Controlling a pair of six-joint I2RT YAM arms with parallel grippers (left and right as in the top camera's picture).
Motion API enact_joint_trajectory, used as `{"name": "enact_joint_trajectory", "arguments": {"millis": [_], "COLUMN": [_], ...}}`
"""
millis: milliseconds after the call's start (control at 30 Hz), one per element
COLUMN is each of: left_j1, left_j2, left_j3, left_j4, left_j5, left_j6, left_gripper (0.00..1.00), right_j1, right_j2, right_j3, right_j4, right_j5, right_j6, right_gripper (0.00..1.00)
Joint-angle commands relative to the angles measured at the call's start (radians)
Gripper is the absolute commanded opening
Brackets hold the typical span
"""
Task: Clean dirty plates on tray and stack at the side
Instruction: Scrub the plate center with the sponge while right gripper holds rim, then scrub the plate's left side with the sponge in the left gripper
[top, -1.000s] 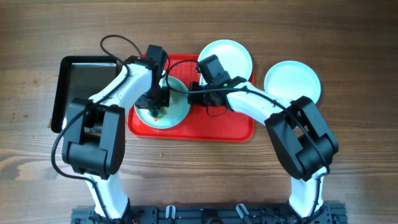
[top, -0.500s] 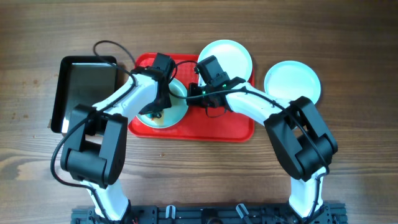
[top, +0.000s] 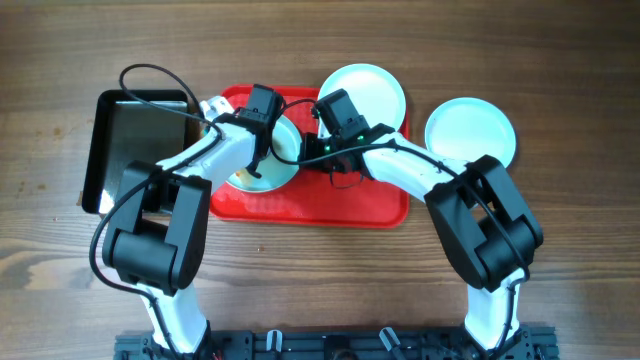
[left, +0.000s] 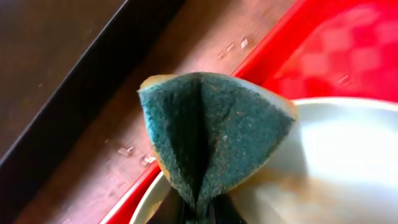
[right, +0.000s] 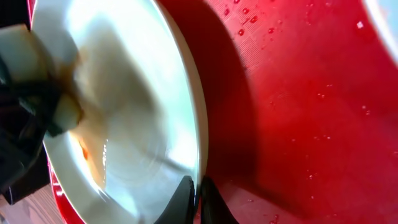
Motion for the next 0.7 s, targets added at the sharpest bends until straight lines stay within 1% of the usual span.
{"name": "enact_joint_trajectory", "arguments": {"millis": [0,167,233,300,467,600,667], "left_j1": [0.014,0.014,0.014,0.015,0.036,0.045,0.041], "left_j2": [0.023,0.009,-0.001,-0.024,-0.187,-0.311,-0.316], "left_j3": [-0.015,-0.014,-0.014,-0.014,0.011,0.011,0.01], "left_j4": [0.089,0.209,0.215,0.198,0.079,-0.013,-0.094], "left_j5": [0.03,0.19,0.273,0.301,0.323,0.338,0.359], "left_j6": [0.025,0.243,0.347,0.387,0.368,0.219,0.095], "left_gripper": [0.04,0.04,0.04,0.04,0.04,0.04,0.04], "right_j1": [-0.006,-0.006,-0.006,-0.006,-0.006,-0.006,-0.006], "right_j2": [0.028,0.028,0.028,0.028,0.028,0.028,0.028], "right_j3": [-0.003,-0.003,-0.003,-0.003,-0.003,-0.003,-0.003], "right_j4": [-0.013,-0.013,-0.013,-0.013,-0.013,-0.013,-0.012], "right_j5": [0.031,0.031,0.031,0.031,0.031,0.031,0.03], "right_j6": [-0.009,-0.009,-0.009,-0.013,-0.011,-0.012,-0.011], "right_gripper": [0.04,0.04,0.04,0.04,0.04,0.04,0.04]}}
